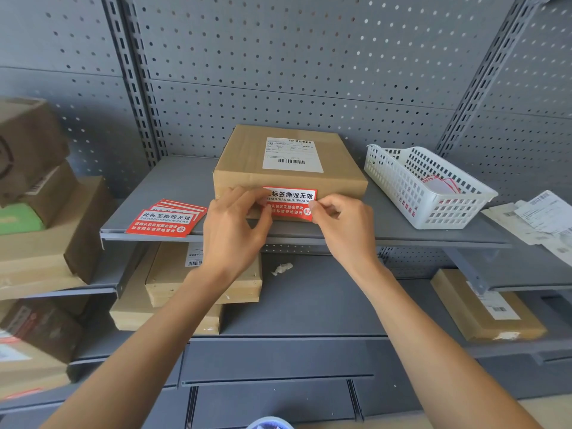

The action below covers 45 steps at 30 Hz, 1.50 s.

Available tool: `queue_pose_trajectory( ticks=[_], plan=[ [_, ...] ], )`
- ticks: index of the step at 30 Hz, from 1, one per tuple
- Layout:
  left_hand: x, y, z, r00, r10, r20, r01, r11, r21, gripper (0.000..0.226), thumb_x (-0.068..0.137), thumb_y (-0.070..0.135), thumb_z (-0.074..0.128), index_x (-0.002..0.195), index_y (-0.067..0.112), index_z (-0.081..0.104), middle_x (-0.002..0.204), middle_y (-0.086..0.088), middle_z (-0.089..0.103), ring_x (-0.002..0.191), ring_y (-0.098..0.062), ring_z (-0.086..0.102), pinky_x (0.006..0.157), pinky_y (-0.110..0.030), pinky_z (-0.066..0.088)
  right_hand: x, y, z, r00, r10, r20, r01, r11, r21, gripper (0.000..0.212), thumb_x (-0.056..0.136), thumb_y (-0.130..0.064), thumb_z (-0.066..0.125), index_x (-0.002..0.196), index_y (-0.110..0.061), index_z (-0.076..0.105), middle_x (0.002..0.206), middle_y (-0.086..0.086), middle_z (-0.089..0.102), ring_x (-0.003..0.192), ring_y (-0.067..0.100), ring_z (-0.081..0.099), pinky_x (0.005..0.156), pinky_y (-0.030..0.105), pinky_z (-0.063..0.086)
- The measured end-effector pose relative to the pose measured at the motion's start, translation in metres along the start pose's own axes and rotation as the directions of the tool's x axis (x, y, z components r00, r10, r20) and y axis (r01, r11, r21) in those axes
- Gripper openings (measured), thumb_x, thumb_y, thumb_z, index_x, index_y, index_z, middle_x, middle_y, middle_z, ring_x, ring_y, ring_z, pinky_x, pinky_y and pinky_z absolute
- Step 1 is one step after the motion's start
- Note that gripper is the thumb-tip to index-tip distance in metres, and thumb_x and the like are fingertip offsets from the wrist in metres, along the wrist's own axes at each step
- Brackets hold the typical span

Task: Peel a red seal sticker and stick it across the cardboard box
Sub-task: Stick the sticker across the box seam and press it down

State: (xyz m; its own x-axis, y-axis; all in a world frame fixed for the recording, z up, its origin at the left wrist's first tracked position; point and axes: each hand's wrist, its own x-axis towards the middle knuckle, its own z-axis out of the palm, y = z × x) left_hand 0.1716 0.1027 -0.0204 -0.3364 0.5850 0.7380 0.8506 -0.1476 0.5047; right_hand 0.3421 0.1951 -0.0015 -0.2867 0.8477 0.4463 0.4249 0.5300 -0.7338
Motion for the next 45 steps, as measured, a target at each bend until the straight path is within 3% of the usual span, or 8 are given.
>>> queue_pose_trajectory(
  ticks=[6, 9, 16, 26, 33, 38, 41, 45],
  plan=[
    [0.006, -0.002, 0.001, 0.987, 0.097, -0.128, -0.062, 0.965, 0.255, 0.053, 0.091, 0.033, 0.069, 0.141, 0.021, 0.058, 0.146, -0.009, 0.051, 0.132, -0.034, 0.039, 0.097, -0.048, 0.035, 0.001, -0.002, -0.001, 1.0, 0.022, -0.003, -0.022, 1.0, 0.007, 0.026, 0.094, -0.028, 0.067, 0.072, -0.019, 0.077, 0.064, -0.01, 0.072, 0.064, 0.005, 0.067, 0.061, 0.018, 0.044],
    [0.021, -0.005, 0.0, 0.997, 0.072, -0.034, -0.056, 0.935, 0.351, 0.071, 0.086, 0.052, 0.069, 0.149, 0.026, 0.048, 0.165, -0.011, 0.03, 0.153, -0.037, 0.02, 0.109, -0.051, 0.023, 0.001, -0.003, 0.0, 0.999, 0.046, -0.005, -0.045, 0.998, 0.033, 0.028, 0.093, -0.028, 0.067, 0.069, -0.019, 0.076, 0.061, -0.01, 0.071, 0.059, 0.004, 0.063, 0.059, 0.02, 0.045],
    [0.032, -0.02, 0.005, 0.999, -0.017, 0.046, 0.003, 0.958, 0.288, 0.056, 0.083, 0.064, 0.067, 0.128, 0.029, 0.066, 0.166, -0.01, 0.026, 0.156, -0.038, 0.011, 0.115, -0.058, 0.018, 0.002, -0.001, -0.002, 0.999, 0.05, -0.005, -0.05, 0.999, 0.013, 0.03, 0.093, -0.03, 0.068, 0.064, -0.025, 0.071, 0.058, -0.013, 0.068, 0.054, 0.001, 0.059, 0.055, 0.014, 0.037],
    [0.036, -0.017, 0.003, 0.995, -0.085, 0.058, 0.078, 0.99, 0.113, 0.054, 0.08, 0.051, 0.078, 0.127, 0.025, 0.07, 0.159, -0.009, 0.038, 0.15, -0.035, 0.023, 0.109, -0.055, 0.035, 0.006, 0.005, -0.012, 0.993, 0.073, -0.09, -0.079, 0.995, -0.063, 0.03, 0.088, -0.036, 0.074, 0.063, -0.02, 0.07, 0.054, -0.011, 0.063, 0.051, 0.006, 0.054, 0.055, 0.026, 0.04],
    [0.035, -0.015, 0.004, 0.995, -0.088, 0.046, 0.084, 0.993, 0.084, 0.052, 0.08, 0.049, 0.082, 0.125, 0.027, 0.07, 0.161, -0.007, 0.033, 0.149, -0.033, 0.024, 0.111, -0.05, 0.033, -0.003, -0.001, -0.015, 0.895, -0.192, -0.403, 0.149, 0.979, -0.137, 0.021, 0.084, -0.027, 0.079, 0.092, -0.016, 0.064, 0.107, -0.004, 0.053, 0.099, 0.017, 0.054, 0.088, 0.038, 0.044],
    [0.034, -0.017, 0.006, 0.997, -0.068, 0.028, 0.066, 0.996, 0.056, 0.051, 0.081, 0.047, 0.082, 0.125, 0.025, 0.07, 0.163, -0.01, 0.027, 0.152, -0.035, 0.018, 0.117, -0.05, 0.033, 0.008, -0.003, 0.005, 0.947, -0.194, -0.256, 0.095, 0.931, -0.352, 0.057, 0.08, -0.057, 0.073, 0.127, -0.027, 0.063, 0.165, 0.007, 0.028, 0.153, 0.033, 0.023, 0.11, 0.051, 0.025],
    [0.033, -0.017, 0.007, 0.997, -0.07, 0.032, 0.068, 0.997, 0.042, 0.052, 0.081, 0.046, 0.082, 0.126, 0.023, 0.069, 0.165, -0.01, 0.025, 0.153, -0.035, 0.015, 0.117, -0.052, 0.035, 0.012, 0.0, 0.013, 0.976, -0.13, -0.173, 0.077, 0.956, -0.284, 0.067, 0.08, -0.064, 0.07, 0.136, -0.028, 0.058, 0.171, 0.006, 0.012, 0.157, 0.036, 0.008, 0.112, 0.06, 0.029],
    [0.033, -0.017, 0.009, 0.998, -0.052, 0.032, 0.051, 0.998, 0.036, 0.055, 0.081, 0.053, 0.078, 0.127, 0.025, 0.07, 0.166, -0.008, 0.023, 0.154, -0.033, 0.013, 0.116, -0.054, 0.036, 0.012, -0.007, 0.022, 0.977, -0.077, -0.199, 0.027, 0.969, -0.245, 0.072, 0.078, -0.071, 0.066, 0.133, -0.027, 0.055, 0.17, 0.003, 0.014, 0.155, 0.035, 0.012, 0.106, 0.063, 0.035]
  ],
)
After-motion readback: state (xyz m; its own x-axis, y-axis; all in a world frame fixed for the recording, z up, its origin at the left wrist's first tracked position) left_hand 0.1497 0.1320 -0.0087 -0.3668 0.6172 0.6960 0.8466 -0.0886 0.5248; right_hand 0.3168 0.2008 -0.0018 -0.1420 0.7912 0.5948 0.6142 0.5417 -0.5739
